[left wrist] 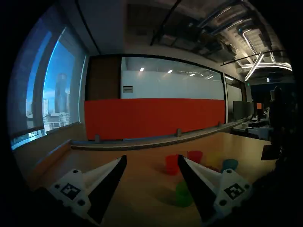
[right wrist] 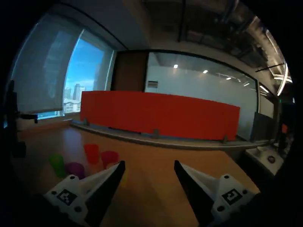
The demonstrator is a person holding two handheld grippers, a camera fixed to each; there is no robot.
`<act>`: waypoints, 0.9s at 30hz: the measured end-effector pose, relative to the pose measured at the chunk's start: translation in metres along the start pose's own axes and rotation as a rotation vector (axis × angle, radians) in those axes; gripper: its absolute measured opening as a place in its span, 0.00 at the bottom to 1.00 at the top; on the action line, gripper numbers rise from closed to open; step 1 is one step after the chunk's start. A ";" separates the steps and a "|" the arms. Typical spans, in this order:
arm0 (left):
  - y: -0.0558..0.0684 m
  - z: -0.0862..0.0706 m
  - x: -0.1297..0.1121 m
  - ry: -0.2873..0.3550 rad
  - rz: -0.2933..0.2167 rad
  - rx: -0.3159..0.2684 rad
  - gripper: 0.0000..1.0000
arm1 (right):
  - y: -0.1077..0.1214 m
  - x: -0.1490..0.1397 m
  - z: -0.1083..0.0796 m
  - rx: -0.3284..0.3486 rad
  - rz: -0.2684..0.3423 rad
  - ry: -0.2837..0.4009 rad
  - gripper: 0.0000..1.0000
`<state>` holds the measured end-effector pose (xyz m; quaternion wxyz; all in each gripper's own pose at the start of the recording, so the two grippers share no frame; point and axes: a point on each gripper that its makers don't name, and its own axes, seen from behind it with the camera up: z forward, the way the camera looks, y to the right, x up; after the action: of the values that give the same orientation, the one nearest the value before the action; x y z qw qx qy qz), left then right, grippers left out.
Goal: Pour water
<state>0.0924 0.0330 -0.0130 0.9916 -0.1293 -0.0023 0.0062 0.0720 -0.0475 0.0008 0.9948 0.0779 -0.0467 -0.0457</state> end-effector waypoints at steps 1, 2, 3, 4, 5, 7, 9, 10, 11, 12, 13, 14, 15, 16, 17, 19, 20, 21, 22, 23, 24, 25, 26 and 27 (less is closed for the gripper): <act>-0.001 0.000 0.001 0.007 -0.008 0.009 0.99 | 0.003 0.002 -0.001 -0.017 0.012 0.010 1.00; -0.001 0.000 0.002 0.015 -0.018 0.019 0.99 | 0.006 0.005 -0.001 -0.036 0.026 0.022 1.00; -0.003 0.000 0.003 0.019 -0.024 0.029 0.99 | 0.008 0.008 -0.002 -0.050 0.036 0.030 1.00; -0.004 0.000 0.003 0.022 -0.030 0.040 0.99 | 0.011 0.010 -0.003 -0.063 0.046 0.038 1.00; -0.006 0.000 0.003 0.025 -0.036 0.053 0.99 | 0.013 0.013 -0.004 -0.078 0.056 0.047 1.00; -0.008 0.000 0.004 0.028 -0.036 0.073 0.99 | 0.017 0.015 -0.006 -0.097 0.068 0.062 1.00; -0.009 0.001 0.005 0.033 -0.031 0.090 0.99 | 0.020 0.015 -0.007 -0.116 0.078 0.072 1.00; -0.008 0.001 0.006 0.037 -0.027 0.095 0.99 | 0.022 0.014 -0.008 -0.124 0.080 0.072 1.00; -0.008 0.001 0.007 0.041 -0.022 0.101 1.00 | 0.024 0.012 -0.008 -0.133 0.083 0.073 1.00; -0.008 0.001 0.008 0.046 -0.018 0.107 1.00 | 0.026 0.011 -0.008 -0.139 0.084 0.071 1.00; -0.007 0.000 0.010 0.052 -0.015 0.112 1.00 | 0.027 0.010 -0.009 -0.145 0.085 0.069 1.00; -0.007 0.000 0.011 0.059 -0.010 0.118 0.99 | 0.028 0.008 -0.009 -0.152 0.086 0.067 1.00; -0.007 -0.001 0.012 0.065 -0.007 0.125 0.99 | 0.029 0.007 -0.009 -0.156 0.086 0.066 1.00; -0.007 -0.001 0.013 0.071 -0.004 0.132 0.99 | 0.030 0.006 -0.010 -0.160 0.087 0.066 1.00; -0.008 -0.002 0.014 0.079 0.000 0.140 1.00 | 0.030 0.005 -0.010 -0.165 0.088 0.065 1.00; -0.011 -0.003 0.014 0.089 0.009 0.160 1.00 | 0.032 0.004 -0.011 -0.171 0.089 0.063 1.00; -0.013 -0.004 0.014 0.095 0.015 0.172 0.99 | 0.032 0.004 -0.012 -0.175 0.089 0.061 1.00; -0.015 -0.004 0.013 0.098 0.021 0.183 0.99 | 0.034 0.003 -0.013 -0.180 0.089 0.059 1.00; -0.017 -0.005 0.012 0.100 0.027 0.195 0.99 | 0.035 0.002 -0.014 -0.186 0.090 0.056 1.00; -0.019 -0.006 0.011 0.103 0.034 0.209 0.99 | 0.037 0.002 -0.015 -0.194 0.090 0.053 1.00; -0.020 -0.006 0.009 0.104 0.039 0.217 1.00 | 0.040 0.001 -0.016 -0.200 0.090 0.051 1.00; -0.020 -0.006 0.007 0.104 0.045 0.224 0.99 | 0.042 0.001 -0.017 -0.207 0.091 0.048 1.00; -0.021 -0.007 0.005 0.105 0.051 0.232 0.99 | 0.045 0.000 -0.018 -0.215 0.091 0.045 1.00; -0.021 -0.006 0.003 0.105 0.055 0.235 0.99 | 0.048 0.000 -0.019 -0.223 0.091 0.043 1.00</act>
<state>0.0958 0.0110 -0.0138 0.9981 -0.0123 0.0539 0.0267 0.0778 0.0025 -0.0104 0.9991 -0.0344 -0.0235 -0.0036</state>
